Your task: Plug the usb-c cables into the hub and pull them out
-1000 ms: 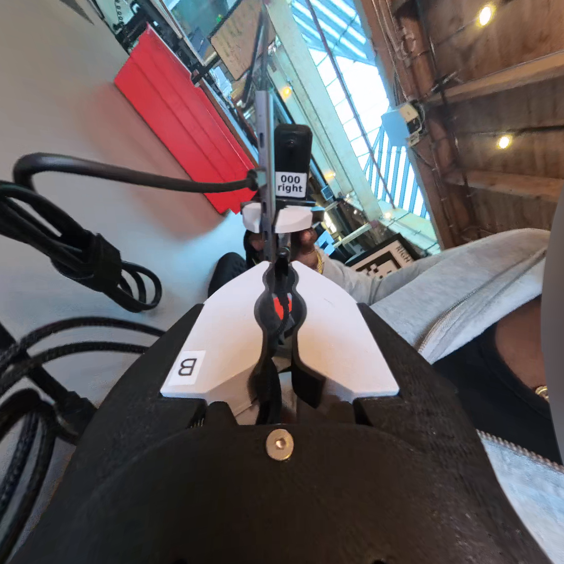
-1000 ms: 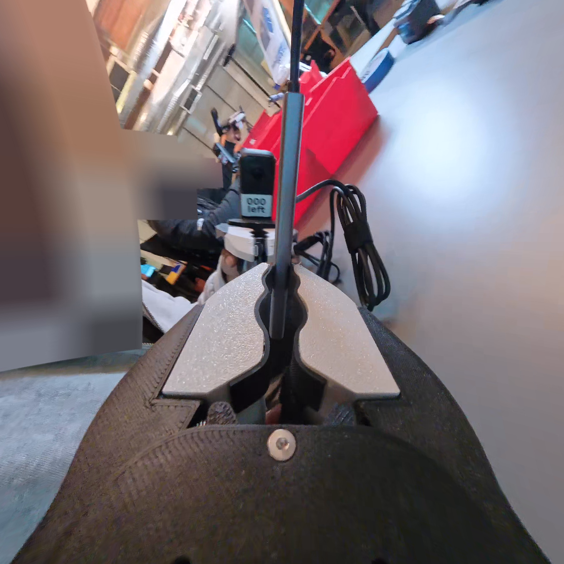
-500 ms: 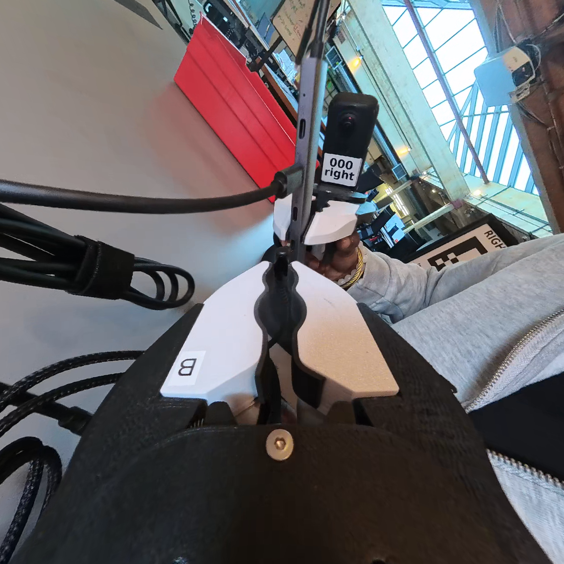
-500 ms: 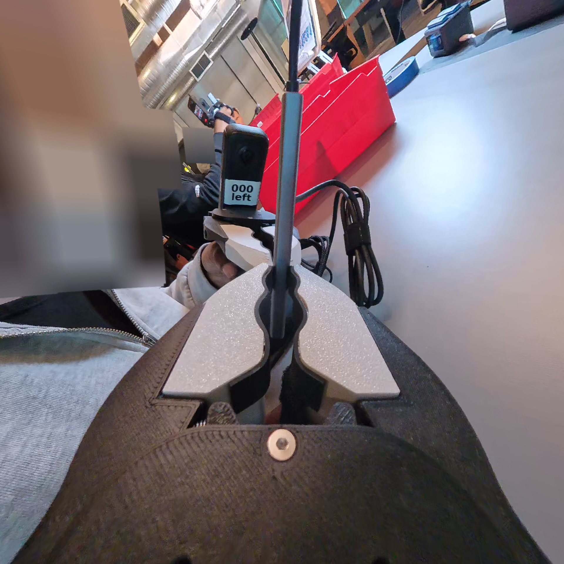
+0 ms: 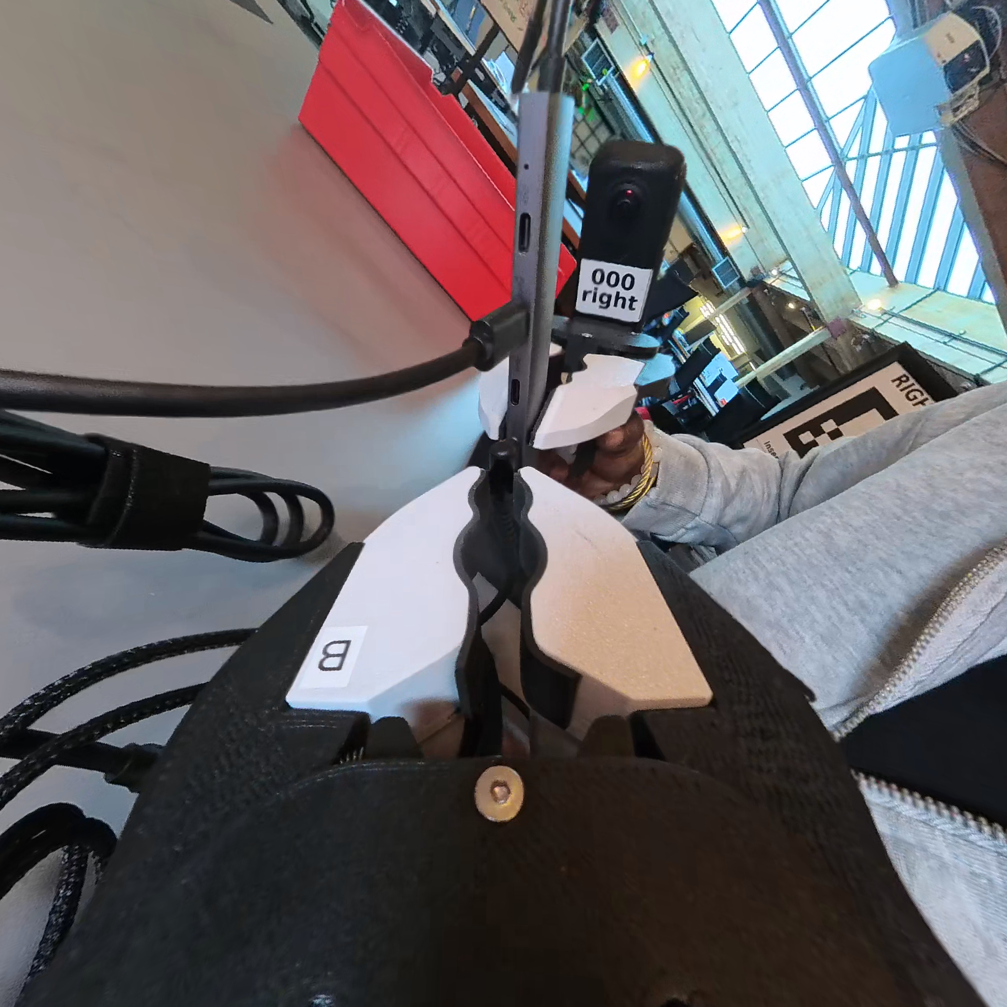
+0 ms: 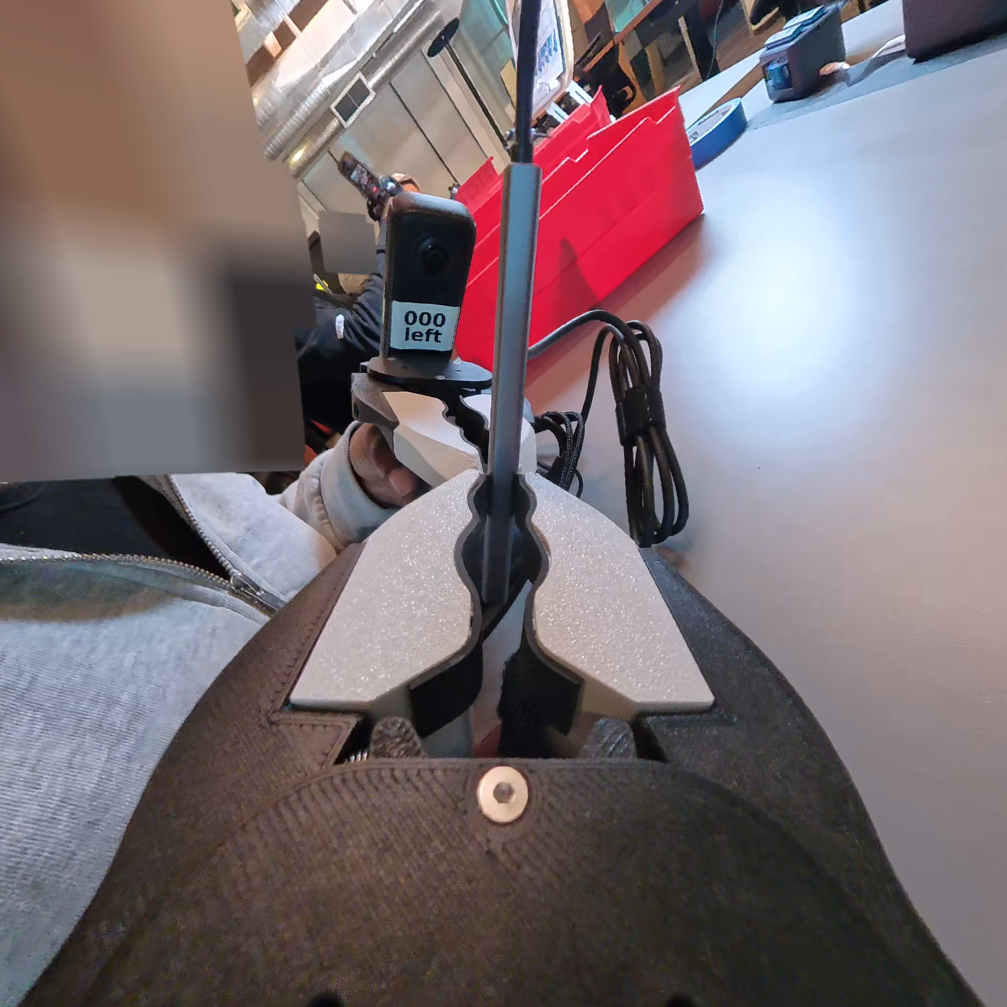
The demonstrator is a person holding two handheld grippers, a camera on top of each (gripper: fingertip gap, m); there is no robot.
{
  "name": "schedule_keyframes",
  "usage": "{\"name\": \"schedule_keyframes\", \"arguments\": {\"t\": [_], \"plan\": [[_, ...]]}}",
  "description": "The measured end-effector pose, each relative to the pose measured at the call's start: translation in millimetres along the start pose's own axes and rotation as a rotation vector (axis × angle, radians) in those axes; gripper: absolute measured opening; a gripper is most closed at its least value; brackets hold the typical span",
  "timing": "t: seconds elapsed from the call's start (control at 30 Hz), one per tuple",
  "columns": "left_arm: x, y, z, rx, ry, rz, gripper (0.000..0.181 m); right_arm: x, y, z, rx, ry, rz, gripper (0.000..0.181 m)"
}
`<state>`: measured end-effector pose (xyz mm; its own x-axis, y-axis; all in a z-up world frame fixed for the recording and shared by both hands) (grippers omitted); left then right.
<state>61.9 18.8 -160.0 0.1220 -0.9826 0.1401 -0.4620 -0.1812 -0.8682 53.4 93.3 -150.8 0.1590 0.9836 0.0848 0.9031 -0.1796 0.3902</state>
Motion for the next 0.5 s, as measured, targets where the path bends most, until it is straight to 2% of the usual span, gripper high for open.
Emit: {"name": "schedule_keyframes", "arguments": {"t": [0.13,0.27,0.4,0.43,0.5], "plan": [[-0.2,-0.5,1.0,-0.030,-0.018,0.002,0.008,-4.1,1.2,-0.7,-0.007,-0.037,-0.008,0.009],[-0.2,3.5,6.6,-0.036,0.032,-0.025,0.007,-7.0,2.2,3.2,0.027,0.026,-0.008,0.009],[-0.4,1.1,0.8,-0.037,0.015,0.000,0.009,-7.3,1.3,-4.3,0.061,0.013,-0.003,0.009],[1.6,-2.4,-3.3,-0.076,-0.008,0.023,0.010,-9.0,1.9,-10.0,0.072,-0.011,-0.008,0.009],[8.6,-17.9,-13.5,-0.152,-0.089,0.105,0.030,-12.9,1.7,-25.2,0.073,-0.083,-0.020,0.009]]}}
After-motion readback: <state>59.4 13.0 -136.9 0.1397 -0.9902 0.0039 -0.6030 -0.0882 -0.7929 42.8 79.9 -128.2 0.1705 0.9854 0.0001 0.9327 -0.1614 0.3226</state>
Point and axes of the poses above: each gripper's, where its closed fingertips meet, x back along the fingers, z out of its underside, y = z × x across the jaws, the point moved 4 cm from there along x, back along the fingers, and after that the axes turned 15 degrees about x, right-handed, at the moved point
